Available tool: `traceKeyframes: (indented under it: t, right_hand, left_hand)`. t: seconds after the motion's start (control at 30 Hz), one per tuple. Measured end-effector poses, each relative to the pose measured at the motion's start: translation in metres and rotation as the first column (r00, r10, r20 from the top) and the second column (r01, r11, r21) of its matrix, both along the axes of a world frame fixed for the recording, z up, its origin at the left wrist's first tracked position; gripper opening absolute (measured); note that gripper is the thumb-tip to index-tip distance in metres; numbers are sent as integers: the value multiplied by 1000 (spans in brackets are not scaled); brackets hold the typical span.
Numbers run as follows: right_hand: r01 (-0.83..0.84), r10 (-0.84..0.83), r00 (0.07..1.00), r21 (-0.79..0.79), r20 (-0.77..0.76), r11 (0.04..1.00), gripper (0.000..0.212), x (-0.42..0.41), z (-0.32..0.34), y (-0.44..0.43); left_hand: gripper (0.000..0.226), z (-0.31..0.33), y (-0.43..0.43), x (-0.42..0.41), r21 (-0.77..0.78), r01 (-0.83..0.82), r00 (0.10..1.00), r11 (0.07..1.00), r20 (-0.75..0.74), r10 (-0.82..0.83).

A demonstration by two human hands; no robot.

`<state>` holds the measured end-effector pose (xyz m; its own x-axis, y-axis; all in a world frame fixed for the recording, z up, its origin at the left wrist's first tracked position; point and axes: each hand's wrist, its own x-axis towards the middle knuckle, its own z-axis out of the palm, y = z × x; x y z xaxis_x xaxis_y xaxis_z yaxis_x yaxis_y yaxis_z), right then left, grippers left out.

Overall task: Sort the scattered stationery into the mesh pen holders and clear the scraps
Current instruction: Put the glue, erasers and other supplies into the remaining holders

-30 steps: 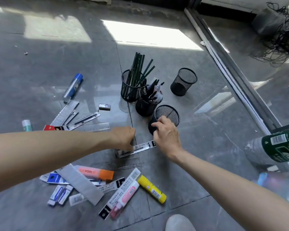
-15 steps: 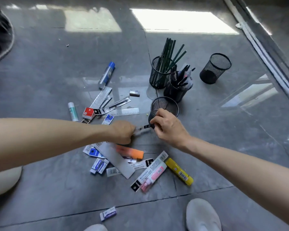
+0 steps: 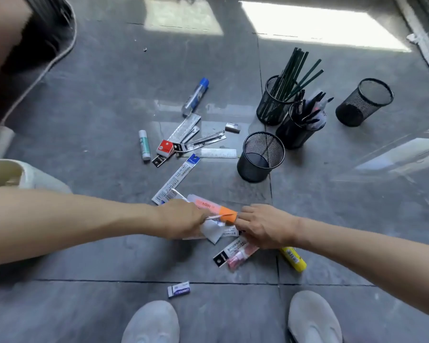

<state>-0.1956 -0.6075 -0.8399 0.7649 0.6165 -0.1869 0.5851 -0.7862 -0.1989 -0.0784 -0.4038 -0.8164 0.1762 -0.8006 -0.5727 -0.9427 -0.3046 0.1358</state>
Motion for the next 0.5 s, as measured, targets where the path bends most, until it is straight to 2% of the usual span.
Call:
traceKeyframes:
  t: [0.1, 0.2, 0.37, 0.5]
  right_hand:
    - [195, -206, 963, -74, -172, 978, 21, -11, -1, 0]
    - [216, -262, 916, -180, -303, 960, 40, -13, -1, 2]
    - [189, -253, 905, -211, -341, 959, 27, -17, 4, 10]
    - [88, -105, 972, -85, -211, 992, 15, -22, 10, 8]
  left_hand:
    - [39, -11, -7, -16, -65, 76, 997, 995, 15, -75]
    - [33, -16, -20, -22, -89, 16, 999, 996, -46, -20]
    - [27, -25, -36, -36, -60, -4, 998, 998, 56, 7]
    - [25, -14, -47, -43, 35, -77, 993, 996, 92, 73]
